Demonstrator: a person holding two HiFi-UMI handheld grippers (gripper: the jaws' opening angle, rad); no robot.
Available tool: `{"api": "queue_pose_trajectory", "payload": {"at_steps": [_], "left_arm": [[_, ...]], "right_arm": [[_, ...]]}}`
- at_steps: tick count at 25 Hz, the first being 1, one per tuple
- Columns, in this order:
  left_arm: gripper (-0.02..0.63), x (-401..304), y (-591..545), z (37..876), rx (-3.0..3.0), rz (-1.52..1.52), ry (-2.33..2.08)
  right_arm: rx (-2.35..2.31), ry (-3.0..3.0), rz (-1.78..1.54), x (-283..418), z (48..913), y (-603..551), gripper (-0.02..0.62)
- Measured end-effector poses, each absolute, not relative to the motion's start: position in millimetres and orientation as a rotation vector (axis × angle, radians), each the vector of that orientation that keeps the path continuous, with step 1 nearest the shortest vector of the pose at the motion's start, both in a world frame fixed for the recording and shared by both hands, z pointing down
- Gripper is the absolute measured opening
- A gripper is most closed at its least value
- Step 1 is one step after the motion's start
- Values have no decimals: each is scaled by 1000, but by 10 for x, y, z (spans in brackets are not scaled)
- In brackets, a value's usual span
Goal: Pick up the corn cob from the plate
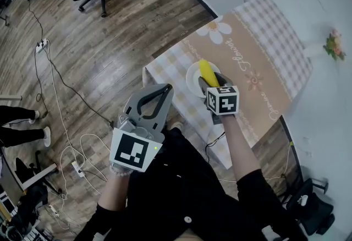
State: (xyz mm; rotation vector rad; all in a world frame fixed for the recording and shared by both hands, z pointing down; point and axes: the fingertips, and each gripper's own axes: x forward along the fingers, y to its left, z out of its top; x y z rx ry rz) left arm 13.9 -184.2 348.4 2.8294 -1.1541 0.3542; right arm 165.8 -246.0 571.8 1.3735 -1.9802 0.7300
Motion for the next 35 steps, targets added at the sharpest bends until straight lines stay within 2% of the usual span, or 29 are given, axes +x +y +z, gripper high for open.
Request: {"api": "queue_pose_trajectory", "payload": {"at_steps": [35], "left_arm": [[14,489,-1647,3036,3020,282,-943]], "right_arm": [[1784,-2182,510,1956,3848,-1750,258]]}}
